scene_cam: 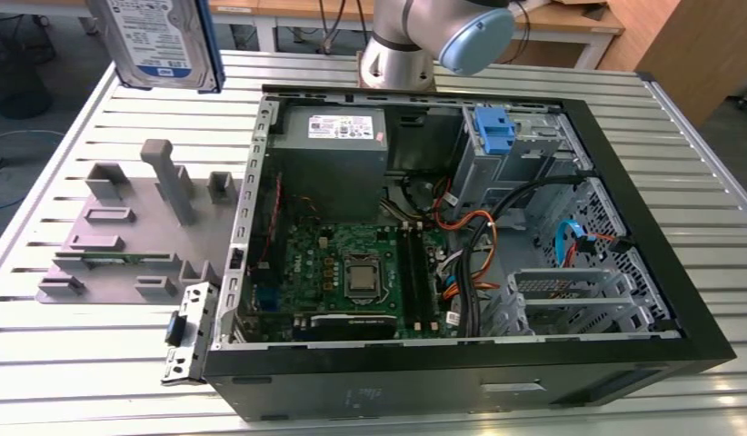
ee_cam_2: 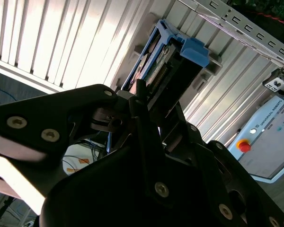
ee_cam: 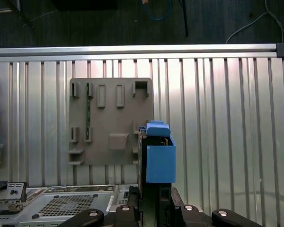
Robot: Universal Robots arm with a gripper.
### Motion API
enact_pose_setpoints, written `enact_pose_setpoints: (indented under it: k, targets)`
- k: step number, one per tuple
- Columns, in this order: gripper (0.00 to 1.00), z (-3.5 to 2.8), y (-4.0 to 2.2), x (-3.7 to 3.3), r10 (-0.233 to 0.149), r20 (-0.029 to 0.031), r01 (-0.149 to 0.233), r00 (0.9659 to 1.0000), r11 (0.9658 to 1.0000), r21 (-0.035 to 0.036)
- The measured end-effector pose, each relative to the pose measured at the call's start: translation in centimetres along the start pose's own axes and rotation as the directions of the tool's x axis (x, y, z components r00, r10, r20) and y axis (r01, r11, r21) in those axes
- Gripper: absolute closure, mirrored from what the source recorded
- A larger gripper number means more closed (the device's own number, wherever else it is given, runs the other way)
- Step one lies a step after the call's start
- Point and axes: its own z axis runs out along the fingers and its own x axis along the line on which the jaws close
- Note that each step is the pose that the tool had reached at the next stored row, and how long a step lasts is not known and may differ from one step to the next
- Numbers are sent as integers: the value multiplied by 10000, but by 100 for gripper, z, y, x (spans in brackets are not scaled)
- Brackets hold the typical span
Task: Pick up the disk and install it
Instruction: 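Pick up the disk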
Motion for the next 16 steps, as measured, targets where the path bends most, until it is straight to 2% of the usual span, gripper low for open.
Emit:
enact_pose_setpoints:
  k: [11, 16]
  targets:
    - [65, -2, -69, -3, 0, 0, 0, 10000, 10000, 0]
    - [65, -4, -121, -5, 0, 0, 0, 10000, 10000, 0]
